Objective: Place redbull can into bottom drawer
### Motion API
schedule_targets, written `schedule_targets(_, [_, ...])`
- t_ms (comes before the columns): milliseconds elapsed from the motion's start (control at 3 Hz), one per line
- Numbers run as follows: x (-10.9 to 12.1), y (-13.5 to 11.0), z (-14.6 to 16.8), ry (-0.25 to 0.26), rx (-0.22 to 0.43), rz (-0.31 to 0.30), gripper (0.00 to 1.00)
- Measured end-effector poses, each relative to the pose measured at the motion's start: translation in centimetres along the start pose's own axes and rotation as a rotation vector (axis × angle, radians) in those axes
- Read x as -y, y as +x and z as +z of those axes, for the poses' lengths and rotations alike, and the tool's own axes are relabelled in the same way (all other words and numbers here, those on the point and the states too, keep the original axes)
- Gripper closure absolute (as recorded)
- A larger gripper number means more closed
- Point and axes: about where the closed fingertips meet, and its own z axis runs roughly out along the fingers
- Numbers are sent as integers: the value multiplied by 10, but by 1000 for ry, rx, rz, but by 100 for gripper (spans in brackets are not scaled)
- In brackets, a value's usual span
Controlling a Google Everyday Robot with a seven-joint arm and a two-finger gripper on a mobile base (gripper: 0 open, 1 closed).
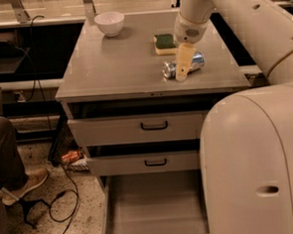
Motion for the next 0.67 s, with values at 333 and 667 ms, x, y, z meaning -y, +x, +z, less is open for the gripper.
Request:
schedule_targets(333, [-4,4,18,-32,1,12,0])
schedule_targets(667, [-7,8,30,-54,6,30,16])
